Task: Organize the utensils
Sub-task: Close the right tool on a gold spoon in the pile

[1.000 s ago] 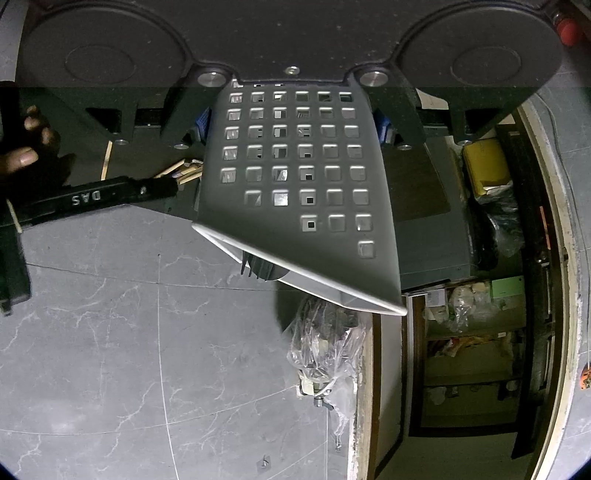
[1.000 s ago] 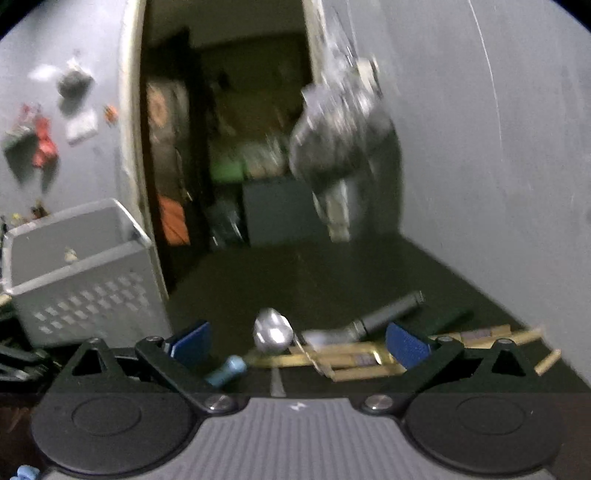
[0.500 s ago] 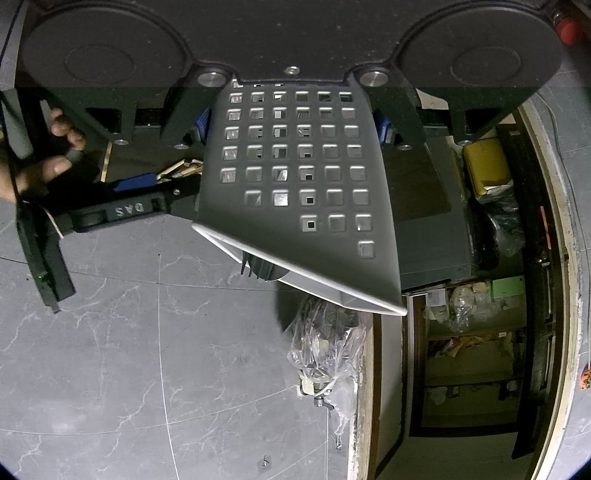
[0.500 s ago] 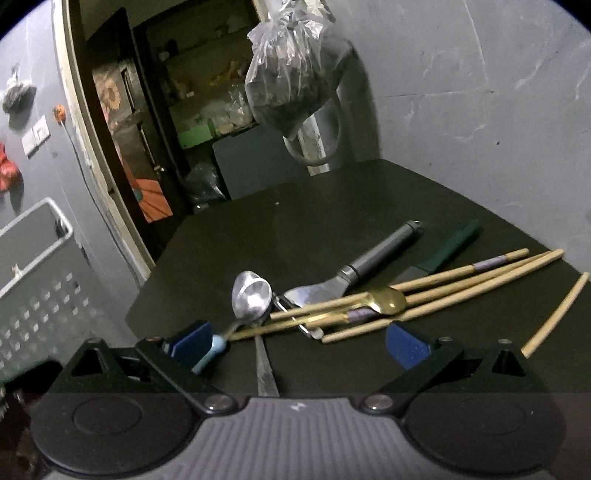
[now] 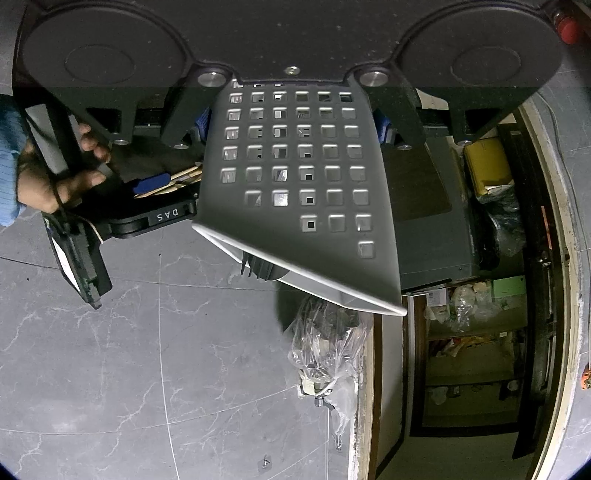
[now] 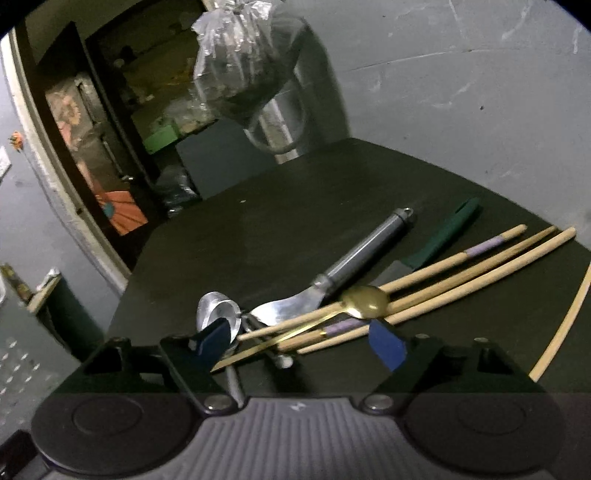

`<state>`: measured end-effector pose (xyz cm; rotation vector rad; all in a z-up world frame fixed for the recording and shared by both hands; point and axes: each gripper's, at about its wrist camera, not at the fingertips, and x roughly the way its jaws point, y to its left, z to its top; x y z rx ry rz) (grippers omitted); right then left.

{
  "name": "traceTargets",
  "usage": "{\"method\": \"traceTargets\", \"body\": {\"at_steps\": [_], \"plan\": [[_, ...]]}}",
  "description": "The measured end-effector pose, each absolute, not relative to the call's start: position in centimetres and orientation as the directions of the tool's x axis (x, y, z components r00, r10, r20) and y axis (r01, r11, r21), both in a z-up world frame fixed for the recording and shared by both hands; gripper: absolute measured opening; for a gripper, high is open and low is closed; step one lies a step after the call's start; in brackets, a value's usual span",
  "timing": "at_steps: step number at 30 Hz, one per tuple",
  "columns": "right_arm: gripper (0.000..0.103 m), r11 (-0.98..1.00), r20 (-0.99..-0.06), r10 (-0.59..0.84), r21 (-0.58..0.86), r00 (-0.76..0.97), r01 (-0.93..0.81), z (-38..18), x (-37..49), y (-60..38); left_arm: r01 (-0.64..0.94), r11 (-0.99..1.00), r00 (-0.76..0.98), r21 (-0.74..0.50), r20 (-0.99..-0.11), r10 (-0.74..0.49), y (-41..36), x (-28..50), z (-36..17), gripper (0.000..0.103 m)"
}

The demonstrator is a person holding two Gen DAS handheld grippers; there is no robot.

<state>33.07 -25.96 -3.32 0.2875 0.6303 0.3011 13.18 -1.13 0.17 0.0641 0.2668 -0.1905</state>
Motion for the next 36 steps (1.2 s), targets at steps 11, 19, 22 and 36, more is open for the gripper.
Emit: {"method": "traceTargets", "body": {"at_steps": [11, 19, 22, 36], "plan": [[0.076, 0.94, -0.532, 0.304, 0.305, 0.79, -0.157, -3.3, 33.6, -25.4, 0.196, 0.98, 0.947, 0.037, -0.268, -0.179, -1.1, 13.1, 0.1, 0.076], [0.066, 0.946, -0.525, 0.295, 0.278, 0.798, -0.167, -3.1, 34.7, -25.3, 0.196, 0.98, 0.947, 0.037, -0.268, -0.179, -1.1, 13.2, 0.1, 0.076], [0.064, 0.949, -0.526, 0.29, 0.265, 0.799, -0.17, -3.0, 35.4, -25.0, 0.197, 0.98, 0.946, 0.032, -0.269, -0.181, -1.2, 13.1, 0.2, 0.076], [0.064, 0.964, -0.572, 0.264, 0.183, 0.777, -0.193, -3.1, 36.9, -24.0, 0.198, 0.98, 0.946, 0.028, -0.269, -0.183, -1.4, 13.0, 0.1, 0.076]]}}
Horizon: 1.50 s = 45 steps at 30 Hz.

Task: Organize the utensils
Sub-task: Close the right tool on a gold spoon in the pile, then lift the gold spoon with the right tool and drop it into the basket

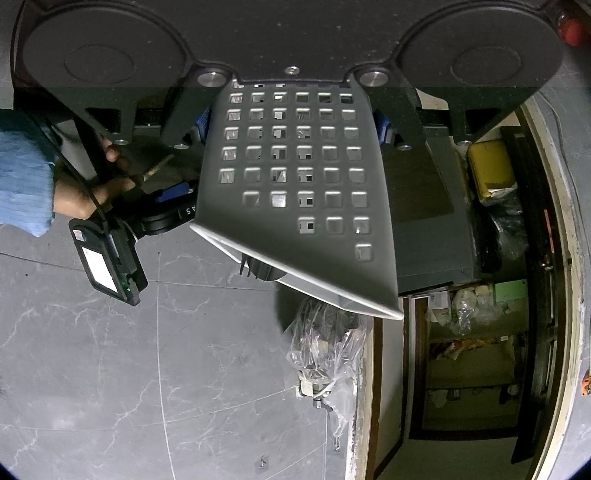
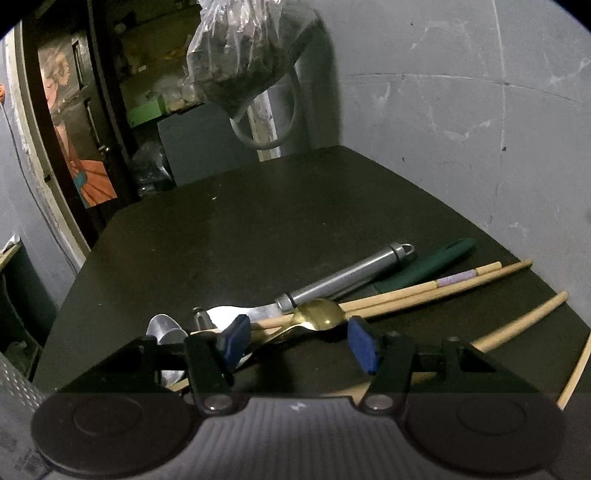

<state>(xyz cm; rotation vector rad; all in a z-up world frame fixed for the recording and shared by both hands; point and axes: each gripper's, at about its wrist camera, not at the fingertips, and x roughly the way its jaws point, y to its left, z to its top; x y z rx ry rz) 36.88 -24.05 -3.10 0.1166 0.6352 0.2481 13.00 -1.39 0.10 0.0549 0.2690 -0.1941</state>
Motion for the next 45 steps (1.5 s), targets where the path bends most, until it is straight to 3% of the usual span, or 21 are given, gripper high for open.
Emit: {"method": "traceTargets", "body": {"at_steps": [5, 14, 19, 25, 33, 45], "plan": [[0.061, 0.961, -0.574, 0.273, 0.203, 0.772, -0.189, -3.1, 37.5, -24.2, 0.197, 0.98, 0.945, 0.028, -0.27, -0.182, -1.4, 13.0, 0.1, 0.076], [0.024, 0.933, -0.572, 0.339, 0.303, 0.747, -0.192, -3.1, 38.4, -24.6, 0.197, 0.98, 0.945, 0.028, -0.271, -0.183, -1.4, 13.0, 0.1, 0.076], [0.015, 0.911, -0.57, 0.376, 0.369, 0.731, -0.182, -3.3, 38.8, -25.1, 0.197, 0.98, 0.945, 0.027, -0.27, -0.182, -1.4, 13.0, 0.1, 0.076], [0.003, 0.824, -0.546, 0.476, 0.55, 0.689, -0.134, -4.4, 39.9, -27.1, 0.196, 0.98, 0.946, 0.028, -0.271, -0.181, -1.4, 13.1, 0.0, 0.076], [0.001, 0.723, -0.508, 0.557, 0.685, 0.657, -0.084, -5.5, 40.9, -29.0, 0.196, 0.98, 0.945, 0.028, -0.272, -0.181, -1.3, 13.2, -0.1, 0.076], [0.001, 0.688, -0.407, 0.595, 0.704, 0.693, -0.177, -5.1, 38.4, -29.3, 0.195, 0.98, 0.945, 0.027, -0.272, -0.181, -1.3, 13.2, -0.1, 0.076]]}}
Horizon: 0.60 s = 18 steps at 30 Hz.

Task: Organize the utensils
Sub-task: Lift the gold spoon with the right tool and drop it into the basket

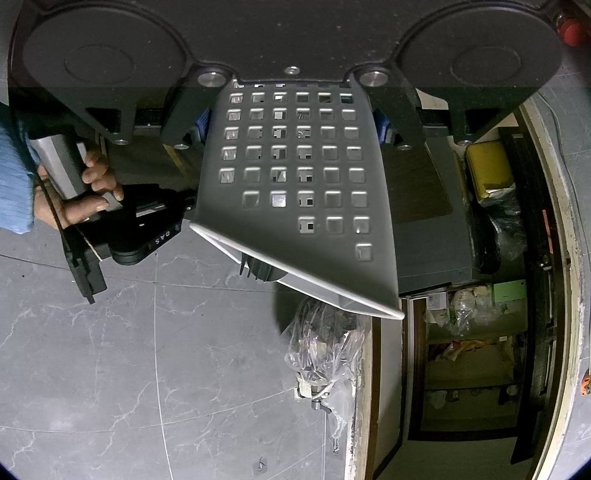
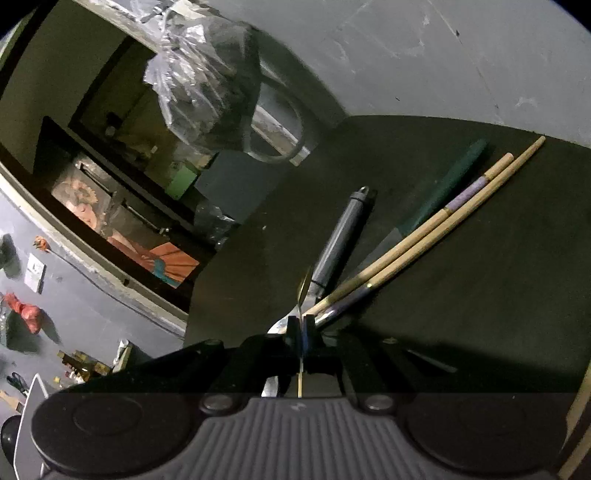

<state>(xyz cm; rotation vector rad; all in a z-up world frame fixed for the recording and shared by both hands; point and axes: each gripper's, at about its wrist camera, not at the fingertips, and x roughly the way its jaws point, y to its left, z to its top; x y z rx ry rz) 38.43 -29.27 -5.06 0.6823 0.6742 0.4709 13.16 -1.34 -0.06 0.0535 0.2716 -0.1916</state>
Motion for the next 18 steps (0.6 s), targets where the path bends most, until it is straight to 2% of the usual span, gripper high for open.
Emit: {"method": "traceTargets", "body": {"at_steps": [7, 18], "plan": [[0.001, 0.642, -0.35, 0.633, 0.736, 0.691, -0.215, -4.3, 37.4, -29.8, 0.195, 0.98, 0.945, 0.027, -0.272, -0.18, -1.3, 13.2, -0.1, 0.076], [0.001, 0.541, -0.093, 0.709, 0.708, 0.699, -0.454, 1.2, 34.1, -28.2, 0.195, 0.98, 0.945, 0.027, -0.272, -0.181, -1.3, 13.1, 0.0, 0.076]]}}
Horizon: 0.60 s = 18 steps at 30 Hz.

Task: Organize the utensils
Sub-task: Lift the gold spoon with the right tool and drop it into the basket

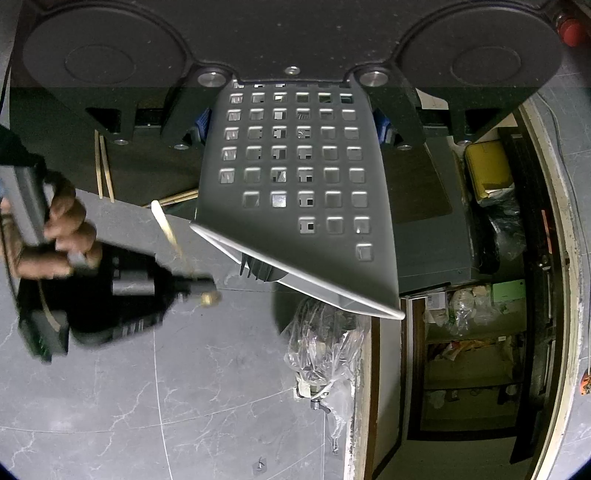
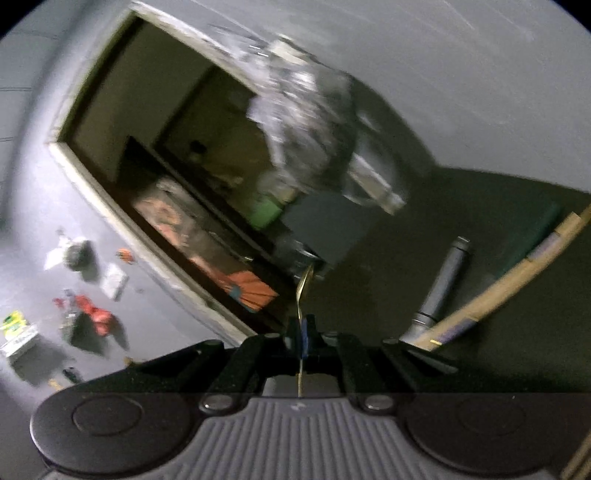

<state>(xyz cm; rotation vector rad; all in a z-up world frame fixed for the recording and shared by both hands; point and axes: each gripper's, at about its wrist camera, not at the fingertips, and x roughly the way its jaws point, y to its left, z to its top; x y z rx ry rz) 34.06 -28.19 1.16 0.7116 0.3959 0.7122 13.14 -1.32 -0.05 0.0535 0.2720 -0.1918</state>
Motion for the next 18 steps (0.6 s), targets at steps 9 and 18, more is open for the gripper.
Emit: {"method": "traceTargets", "body": {"at_steps": [9, 18], "plan": [[0.001, 0.441, 0.09, 0.776, 0.63, 0.624, -0.639, 6.3, 31.4, -25.5, 0.197, 0.98, 0.945, 0.028, -0.272, -0.182, -1.3, 13.2, 0.0, 0.076], [0.002, 0.382, 0.188, 0.824, 0.512, 0.534, -0.77, 8.2, 29.7, -21.5, 0.197, 0.98, 0.945, 0.028, -0.273, -0.182, -1.3, 13.2, 0.0, 0.076]]}}
